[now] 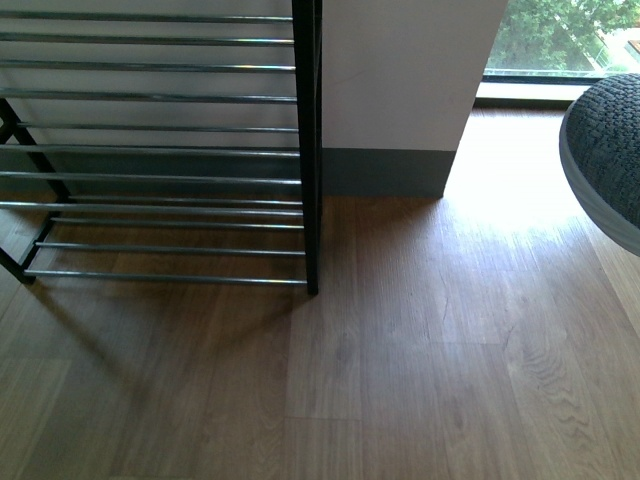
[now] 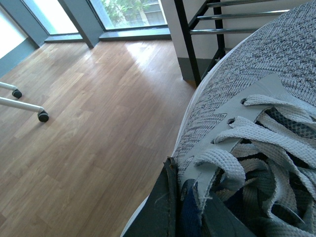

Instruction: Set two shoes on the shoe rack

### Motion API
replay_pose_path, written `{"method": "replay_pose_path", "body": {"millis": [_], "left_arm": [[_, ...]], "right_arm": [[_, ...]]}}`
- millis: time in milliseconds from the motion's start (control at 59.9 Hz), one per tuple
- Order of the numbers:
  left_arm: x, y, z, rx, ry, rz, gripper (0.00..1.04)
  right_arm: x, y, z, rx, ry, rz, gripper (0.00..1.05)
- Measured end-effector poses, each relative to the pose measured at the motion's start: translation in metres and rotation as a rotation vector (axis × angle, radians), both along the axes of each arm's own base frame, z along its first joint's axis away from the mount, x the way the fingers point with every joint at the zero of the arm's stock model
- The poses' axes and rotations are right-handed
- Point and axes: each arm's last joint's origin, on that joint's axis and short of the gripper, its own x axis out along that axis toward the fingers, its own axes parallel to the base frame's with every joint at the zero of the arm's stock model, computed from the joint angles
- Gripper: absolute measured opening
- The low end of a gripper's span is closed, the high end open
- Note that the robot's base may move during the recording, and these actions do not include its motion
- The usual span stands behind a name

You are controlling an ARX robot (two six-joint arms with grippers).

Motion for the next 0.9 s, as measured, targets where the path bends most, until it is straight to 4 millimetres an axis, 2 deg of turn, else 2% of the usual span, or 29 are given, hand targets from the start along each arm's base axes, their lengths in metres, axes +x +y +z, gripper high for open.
{"method": "replay_pose_path", "body": {"millis": [902], "left_arm": [[0.0000,0.0001,0.0000,0.001,0.000,0.003,0.01]], "right_arm": [[-0.0001,0.0000,-0.0009,0.001,0.004,-0.001,0.01]]}}
